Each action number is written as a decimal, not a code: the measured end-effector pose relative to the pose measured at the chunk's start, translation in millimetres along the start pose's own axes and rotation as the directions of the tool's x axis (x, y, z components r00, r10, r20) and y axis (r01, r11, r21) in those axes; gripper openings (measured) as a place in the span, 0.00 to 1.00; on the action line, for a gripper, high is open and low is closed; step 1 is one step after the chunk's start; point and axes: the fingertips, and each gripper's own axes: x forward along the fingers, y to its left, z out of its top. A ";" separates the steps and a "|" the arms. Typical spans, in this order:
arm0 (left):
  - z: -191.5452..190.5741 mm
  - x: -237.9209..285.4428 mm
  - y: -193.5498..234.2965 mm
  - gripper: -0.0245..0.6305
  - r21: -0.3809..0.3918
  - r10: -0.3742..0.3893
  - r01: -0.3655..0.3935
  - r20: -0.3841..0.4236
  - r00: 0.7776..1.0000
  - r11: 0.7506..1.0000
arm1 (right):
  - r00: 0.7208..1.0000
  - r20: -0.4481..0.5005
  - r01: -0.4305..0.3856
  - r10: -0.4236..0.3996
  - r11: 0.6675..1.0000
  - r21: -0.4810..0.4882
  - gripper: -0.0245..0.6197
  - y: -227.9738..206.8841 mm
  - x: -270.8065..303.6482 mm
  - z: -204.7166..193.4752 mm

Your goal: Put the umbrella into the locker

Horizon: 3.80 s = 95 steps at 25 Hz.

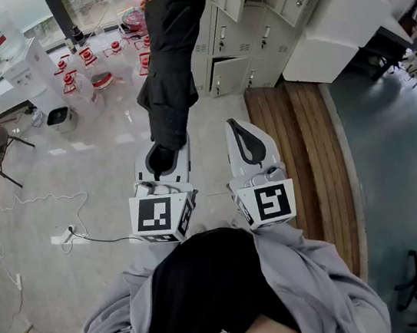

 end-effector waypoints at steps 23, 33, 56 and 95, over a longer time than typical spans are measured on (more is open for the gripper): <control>-14.2 30.1 32.5 0.19 -0.026 -0.060 0.060 -0.011 0.998 0.998 | 0.998 0.018 0.061 -0.061 0.998 0.032 0.04 -3.1 42.9 -18.6; -17.9 121.9 54.3 0.19 -0.036 -0.043 0.044 0.016 0.999 0.998 | 0.998 0.033 0.048 -0.049 0.998 0.031 0.04 -68.2 118.7 -36.8; -24.7 302.8 84.7 0.19 -0.055 0.050 -0.049 0.013 0.999 0.997 | 0.998 0.031 -0.047 0.046 0.997 0.061 0.04 -203.2 262.5 -74.5; -31.9 548.7 229.3 0.19 -0.055 -0.148 0.148 -0.006 0.989 0.988 | 0.995 -0.024 0.093 -0.092 0.995 0.046 0.04 -298.1 516.5 -123.5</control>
